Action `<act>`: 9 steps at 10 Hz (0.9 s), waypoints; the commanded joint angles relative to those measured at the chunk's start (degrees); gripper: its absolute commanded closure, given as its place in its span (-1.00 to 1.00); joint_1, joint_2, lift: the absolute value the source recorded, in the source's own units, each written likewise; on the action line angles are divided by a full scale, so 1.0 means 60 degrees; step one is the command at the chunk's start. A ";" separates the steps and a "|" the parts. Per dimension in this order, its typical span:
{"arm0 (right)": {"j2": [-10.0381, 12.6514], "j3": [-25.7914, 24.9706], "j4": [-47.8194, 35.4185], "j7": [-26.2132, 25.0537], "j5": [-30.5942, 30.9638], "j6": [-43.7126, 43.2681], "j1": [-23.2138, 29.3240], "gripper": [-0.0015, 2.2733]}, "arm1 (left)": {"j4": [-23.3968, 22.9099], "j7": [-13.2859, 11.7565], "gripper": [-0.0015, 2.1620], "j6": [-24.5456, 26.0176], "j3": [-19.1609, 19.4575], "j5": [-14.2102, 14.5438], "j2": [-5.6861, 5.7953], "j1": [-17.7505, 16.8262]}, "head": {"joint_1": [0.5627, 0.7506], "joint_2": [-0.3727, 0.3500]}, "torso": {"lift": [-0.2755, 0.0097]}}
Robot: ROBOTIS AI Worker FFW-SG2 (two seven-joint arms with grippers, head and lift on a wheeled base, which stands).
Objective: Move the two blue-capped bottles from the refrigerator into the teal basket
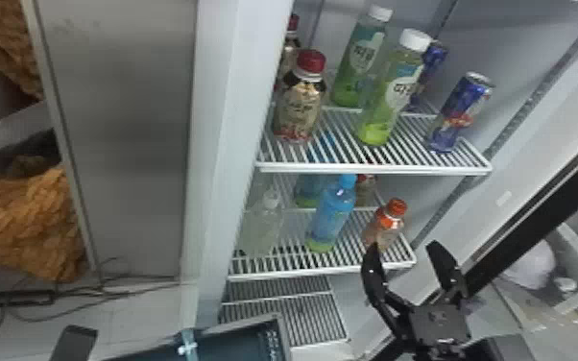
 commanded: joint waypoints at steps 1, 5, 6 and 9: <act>0.0000 -0.0008 0.0014 -0.0012 0.0052 0.0000 -0.0005 -0.90 | 0.0000 0.0096 0.11 0.0005 -0.0049 0.0035 0.0029 -0.0045 | 0.41 -0.94 | -0.09; -0.0029 -0.0037 0.0108 -0.0056 0.0081 0.0000 -0.0169 -0.90 | 0.0000 0.0696 0.11 0.0005 -0.0093 0.0490 0.0132 -0.0092 | 0.41 -0.94 | -0.09; -0.0029 -0.0052 0.0131 -0.0056 0.0096 0.0000 -0.0169 -0.90 | 0.0000 0.0887 0.11 0.0005 -0.0078 0.0753 0.0161 -0.0021 | 0.41 -0.94 | -0.09; -0.0029 -0.0066 0.0225 -0.0071 0.0155 0.0000 -0.0263 -0.90 | 0.0023 0.1033 0.11 0.0005 -0.0049 0.0988 0.0146 0.0119 | 0.41 -0.94 | -0.09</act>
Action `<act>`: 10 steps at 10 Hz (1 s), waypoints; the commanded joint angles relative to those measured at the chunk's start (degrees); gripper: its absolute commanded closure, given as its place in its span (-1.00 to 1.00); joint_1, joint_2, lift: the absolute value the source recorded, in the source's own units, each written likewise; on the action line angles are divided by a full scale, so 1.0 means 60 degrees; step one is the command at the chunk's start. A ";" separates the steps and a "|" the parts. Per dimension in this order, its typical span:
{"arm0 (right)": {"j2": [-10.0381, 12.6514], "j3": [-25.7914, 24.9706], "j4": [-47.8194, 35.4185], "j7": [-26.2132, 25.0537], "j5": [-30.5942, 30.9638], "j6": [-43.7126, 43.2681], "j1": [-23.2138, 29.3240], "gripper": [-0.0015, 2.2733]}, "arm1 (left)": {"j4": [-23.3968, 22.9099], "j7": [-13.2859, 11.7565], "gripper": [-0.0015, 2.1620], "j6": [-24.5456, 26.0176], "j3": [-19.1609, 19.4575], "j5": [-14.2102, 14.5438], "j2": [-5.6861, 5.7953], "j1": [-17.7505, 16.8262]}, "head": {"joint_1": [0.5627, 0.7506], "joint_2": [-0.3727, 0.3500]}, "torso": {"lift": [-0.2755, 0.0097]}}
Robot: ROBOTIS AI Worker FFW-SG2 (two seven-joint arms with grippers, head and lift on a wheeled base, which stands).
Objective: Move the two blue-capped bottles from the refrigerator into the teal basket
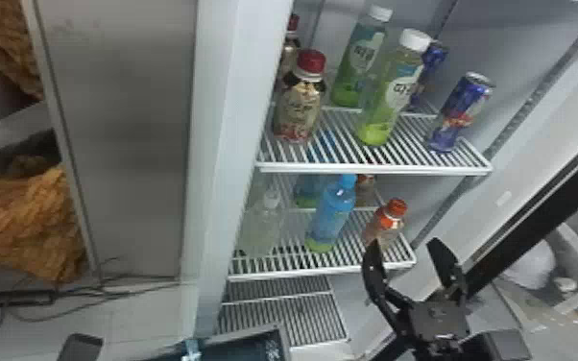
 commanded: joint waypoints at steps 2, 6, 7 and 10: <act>-0.0014 -0.0011 0.0277 0.0014 0.0112 0.0000 -0.0227 -0.91 | 0.0001 0.0027 0.11 0.0005 0.0006 0.0013 -0.0005 0.0011 | 0.41 -0.94 | -0.09; -0.0190 0.0238 0.1285 0.0014 0.0068 0.0211 -0.0742 -0.91 | 0.0118 0.0086 0.11 0.0005 -0.0009 -0.0002 -0.0005 -0.0013 | 0.41 -0.94 | -0.09; -0.0278 0.0384 0.1496 0.0014 0.0068 0.0258 -0.0930 -0.91 | 0.0165 0.0100 0.11 0.0005 -0.0024 0.0013 -0.0005 -0.0013 | 0.41 -0.94 | -0.09; -0.0424 0.0604 0.2152 0.0014 0.0054 0.0281 -0.1563 -0.91 | 0.0282 0.0100 0.11 0.0005 -0.0068 0.0013 0.0009 -0.0036 | 0.41 -0.94 | -0.09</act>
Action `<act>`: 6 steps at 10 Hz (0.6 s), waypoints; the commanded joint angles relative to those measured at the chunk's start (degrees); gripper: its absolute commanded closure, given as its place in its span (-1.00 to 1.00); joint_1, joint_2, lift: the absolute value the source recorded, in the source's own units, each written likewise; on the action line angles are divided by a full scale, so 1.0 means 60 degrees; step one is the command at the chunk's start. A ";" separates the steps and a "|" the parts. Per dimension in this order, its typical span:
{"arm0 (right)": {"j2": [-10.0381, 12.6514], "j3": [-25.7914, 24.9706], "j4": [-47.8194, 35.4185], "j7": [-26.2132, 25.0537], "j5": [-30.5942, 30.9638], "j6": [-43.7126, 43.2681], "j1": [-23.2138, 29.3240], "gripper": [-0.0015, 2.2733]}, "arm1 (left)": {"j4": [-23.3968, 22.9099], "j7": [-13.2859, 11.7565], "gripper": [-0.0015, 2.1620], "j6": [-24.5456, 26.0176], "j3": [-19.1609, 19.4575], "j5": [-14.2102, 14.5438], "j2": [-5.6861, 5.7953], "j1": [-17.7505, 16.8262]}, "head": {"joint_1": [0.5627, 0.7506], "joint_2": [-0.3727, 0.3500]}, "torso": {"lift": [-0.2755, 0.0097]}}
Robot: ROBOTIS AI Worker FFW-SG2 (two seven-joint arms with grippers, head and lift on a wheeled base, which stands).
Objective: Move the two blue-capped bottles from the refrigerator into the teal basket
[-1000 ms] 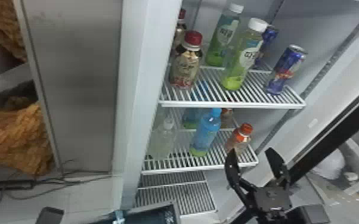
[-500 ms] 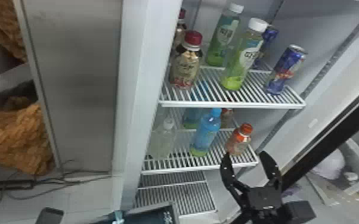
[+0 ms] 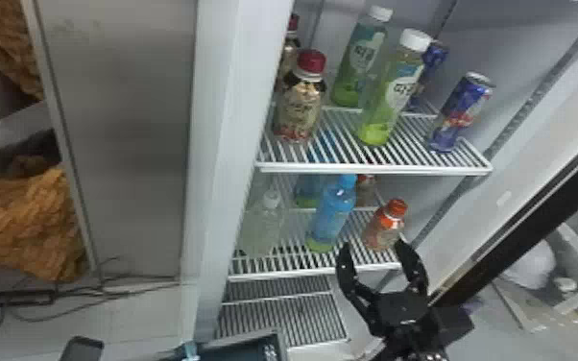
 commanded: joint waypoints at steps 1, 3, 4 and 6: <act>-0.0065 0.0068 0.0364 0.0003 -0.0001 0.0001 -0.0339 -0.91 | 0.0051 -0.0001 0.11 0.0005 -0.0013 0.0016 0.0000 -0.0022 | 0.41 -0.94 | -0.09; -0.0095 0.0068 0.0622 0.0003 -0.0001 0.0001 -0.0714 -0.91 | 0.0098 -0.0001 0.11 0.0005 -0.0027 0.0046 -0.0014 -0.0022 | 0.41 -0.94 | -0.09; -0.0124 0.0127 0.0739 0.0003 -0.0001 0.0001 -0.0878 -0.91 | 0.0121 -0.0001 0.11 0.0005 -0.0027 0.0075 -0.0014 -0.0022 | 0.41 -0.94 | -0.09; -0.0168 0.0259 0.0810 0.0018 -0.0030 0.0001 -0.1113 -0.91 | 0.0192 -0.0001 0.11 0.0005 -0.0042 0.0163 -0.0014 0.0001 | 0.41 -0.94 | -0.09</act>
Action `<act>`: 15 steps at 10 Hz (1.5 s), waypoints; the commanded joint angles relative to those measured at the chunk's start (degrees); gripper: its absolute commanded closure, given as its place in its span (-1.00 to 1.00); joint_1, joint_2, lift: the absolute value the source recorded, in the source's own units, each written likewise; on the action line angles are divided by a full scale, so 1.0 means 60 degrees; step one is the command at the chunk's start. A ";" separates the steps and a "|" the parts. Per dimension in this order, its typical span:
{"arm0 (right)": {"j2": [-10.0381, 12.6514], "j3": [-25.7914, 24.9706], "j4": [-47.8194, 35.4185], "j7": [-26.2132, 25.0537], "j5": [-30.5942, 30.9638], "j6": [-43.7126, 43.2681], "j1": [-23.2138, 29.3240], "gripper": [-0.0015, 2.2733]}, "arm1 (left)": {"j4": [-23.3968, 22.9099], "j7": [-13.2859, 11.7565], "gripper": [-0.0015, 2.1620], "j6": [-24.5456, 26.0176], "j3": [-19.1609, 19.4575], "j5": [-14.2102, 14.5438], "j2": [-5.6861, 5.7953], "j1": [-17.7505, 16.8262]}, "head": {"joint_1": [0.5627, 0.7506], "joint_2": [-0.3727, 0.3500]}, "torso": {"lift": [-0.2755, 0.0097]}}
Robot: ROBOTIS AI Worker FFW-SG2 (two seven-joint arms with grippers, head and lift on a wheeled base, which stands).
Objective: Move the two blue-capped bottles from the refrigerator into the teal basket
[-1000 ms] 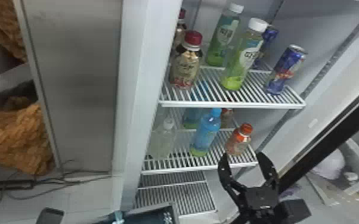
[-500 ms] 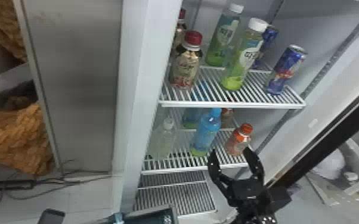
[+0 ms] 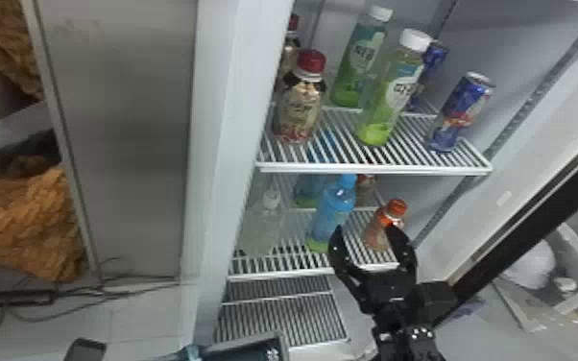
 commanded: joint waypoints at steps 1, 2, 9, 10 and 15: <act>-0.0010 0.0104 0.0101 0.0005 -0.0014 0.0000 -0.0142 -0.91 | 0.0048 -0.0001 0.11 0.0005 -0.0015 0.0045 0.0000 0.0020 | 0.41 -0.94 | -0.09; -0.0025 0.0148 0.0148 0.0005 0.0001 0.0000 -0.0212 -0.91 | 0.0072 -0.0001 0.11 0.0005 -0.0015 0.0089 0.0000 0.0020 | 0.41 -0.94 | -0.09; -0.0172 0.0354 0.1554 0.0005 -0.0043 0.0070 -0.1501 -0.91 | 0.0447 -0.0001 0.11 0.0005 -0.0089 0.0441 -0.0014 -0.0004 | 0.41 -0.94 | -0.09; -0.0230 0.0515 0.1788 0.0078 -0.0175 0.0070 -0.1712 -0.91 | 0.0470 -0.0001 0.11 0.0005 -0.0089 0.0470 -0.0014 -0.0004 | 0.41 -0.94 | -0.09; -0.0391 0.1115 0.2890 0.0166 -0.0585 0.0164 -0.2744 -0.88 | 0.0564 -0.0001 0.11 0.0005 -0.0133 0.0543 -0.0014 -0.0027 | 0.41 -0.94 | -0.09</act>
